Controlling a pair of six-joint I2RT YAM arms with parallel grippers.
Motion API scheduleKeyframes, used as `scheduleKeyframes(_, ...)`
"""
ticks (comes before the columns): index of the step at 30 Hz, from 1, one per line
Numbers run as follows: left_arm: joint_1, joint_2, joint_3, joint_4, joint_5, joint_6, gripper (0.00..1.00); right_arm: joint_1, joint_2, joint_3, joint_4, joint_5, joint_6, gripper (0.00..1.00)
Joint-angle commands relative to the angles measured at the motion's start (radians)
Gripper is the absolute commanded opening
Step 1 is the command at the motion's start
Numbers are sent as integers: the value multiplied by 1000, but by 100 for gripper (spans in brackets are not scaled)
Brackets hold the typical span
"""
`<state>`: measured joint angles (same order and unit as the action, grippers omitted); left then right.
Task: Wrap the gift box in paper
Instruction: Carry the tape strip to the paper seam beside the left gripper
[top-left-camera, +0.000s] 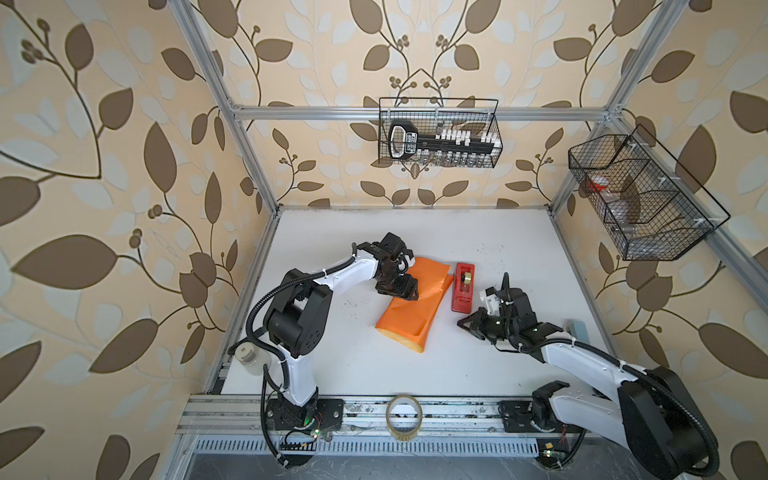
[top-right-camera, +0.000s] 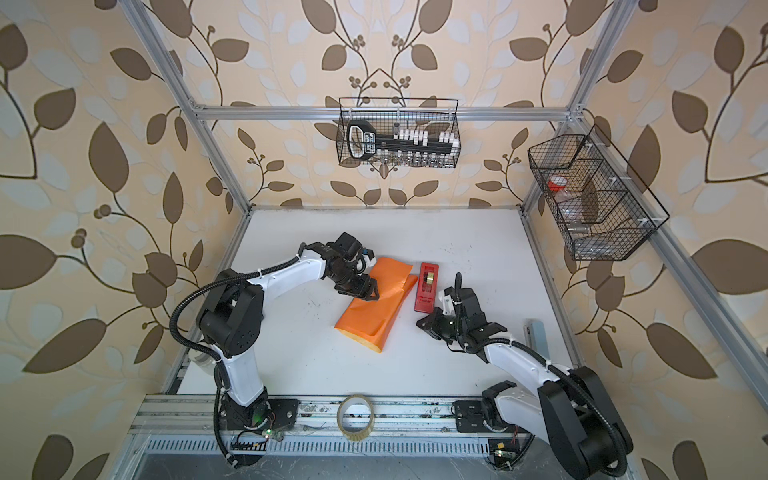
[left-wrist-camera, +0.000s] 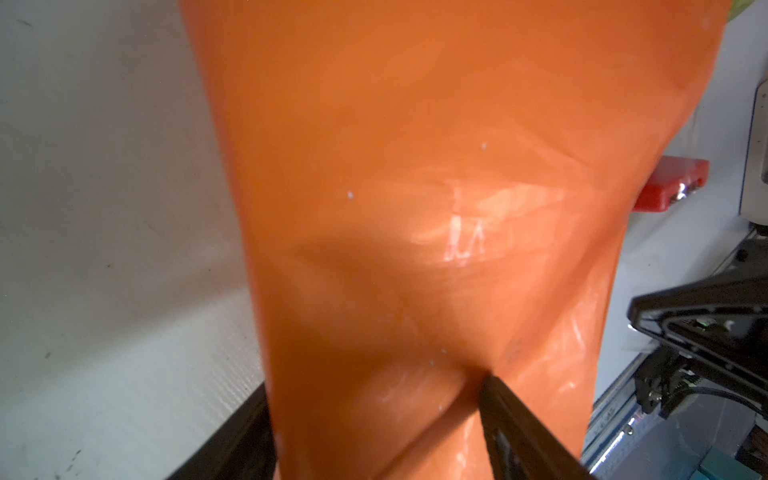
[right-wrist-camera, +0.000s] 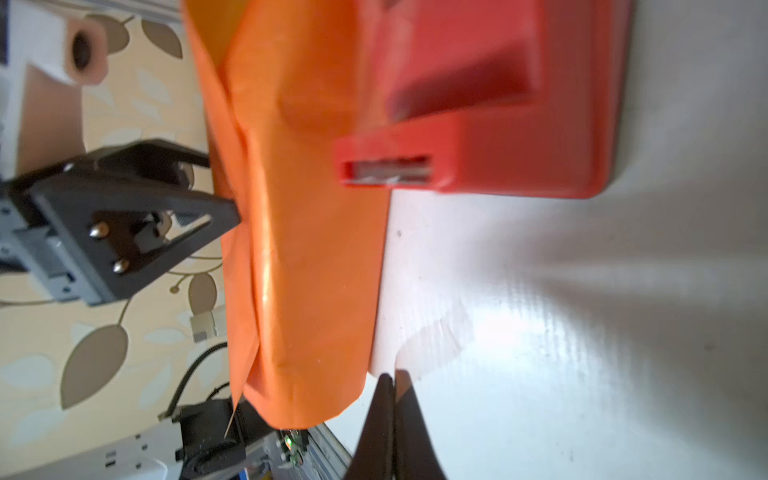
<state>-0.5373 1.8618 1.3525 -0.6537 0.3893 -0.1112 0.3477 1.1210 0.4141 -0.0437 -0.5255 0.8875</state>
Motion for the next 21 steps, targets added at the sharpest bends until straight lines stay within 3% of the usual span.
scheduleKeyframes(1, -12, 37, -2, -46, -22, 12, 75, 7, -2, 149, -222, -99, -167, 0)
scheduleKeyframes(6, -12, 34, 4, -51, -26, 19, 75, 46, 96, 379, -438, -152, -342, 0)
scheduleKeyframes(12, -12, 20, 0, -53, -30, 23, 75, 91, 314, 666, -683, -98, -534, 0)
scheduleKeyframes(21, -11, 12, -2, -52, -43, 30, 75, 110, 554, 817, -741, -75, -589, 0)
